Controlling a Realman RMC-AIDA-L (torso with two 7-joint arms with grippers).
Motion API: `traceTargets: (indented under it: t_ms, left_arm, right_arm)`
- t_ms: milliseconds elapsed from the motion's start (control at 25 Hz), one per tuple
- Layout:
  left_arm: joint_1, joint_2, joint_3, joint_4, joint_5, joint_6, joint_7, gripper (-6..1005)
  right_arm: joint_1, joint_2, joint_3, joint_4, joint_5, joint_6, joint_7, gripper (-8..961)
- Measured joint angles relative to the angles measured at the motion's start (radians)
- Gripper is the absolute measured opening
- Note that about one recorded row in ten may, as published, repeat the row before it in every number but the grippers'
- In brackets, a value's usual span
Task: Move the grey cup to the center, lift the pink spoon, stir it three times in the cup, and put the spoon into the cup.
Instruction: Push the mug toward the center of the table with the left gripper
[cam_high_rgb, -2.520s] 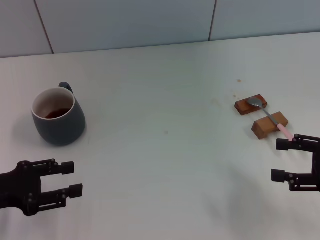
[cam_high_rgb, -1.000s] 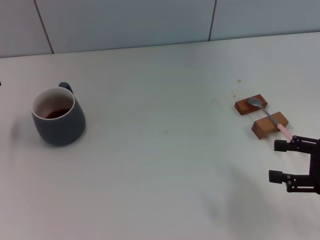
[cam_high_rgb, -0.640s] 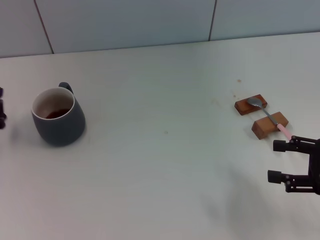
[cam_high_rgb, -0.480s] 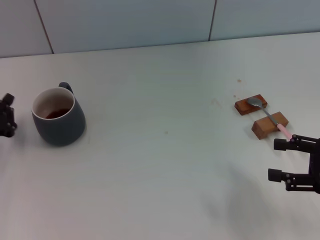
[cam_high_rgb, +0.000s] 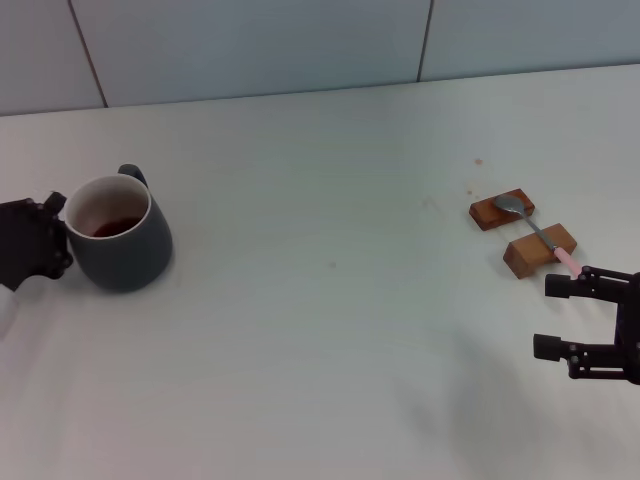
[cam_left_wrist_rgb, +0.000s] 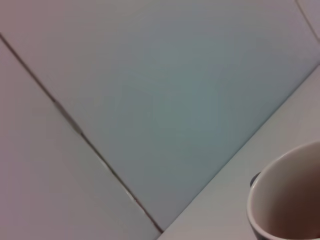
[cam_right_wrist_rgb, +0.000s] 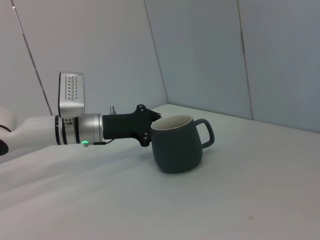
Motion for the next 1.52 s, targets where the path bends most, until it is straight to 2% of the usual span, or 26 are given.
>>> traceTargets:
  t_ms: [400,880,1240,1520]
  left_arm:
    - [-0.025,0.000,0.036,-0.068,0.011,0.003,0.006,-1]
    - [-0.090,-0.005,0.169,-0.191,0.040,0.007,-0.001,-1]
    - [-0.123,-0.006,0.165,-0.262,0.156,0.023,-0.002,-1]
    - [-0.132,-0.006,0.160,-0.278,0.195,0.032,-0.004,-1]
  right_arm:
    - [-0.001,-0.001,0.000,0.000,0.000,0.001,0.000,765]
    - [-0.006,-0.002,-0.001,0.001,-0.007,0.014,-0.016,760]
    - [-0.005,-0.003,-0.009,0.002,-0.008,0.014,-0.017,756]
    - [-0.002,-0.004,-0.012,0.003,-0.010,0.010,-0.017,753]
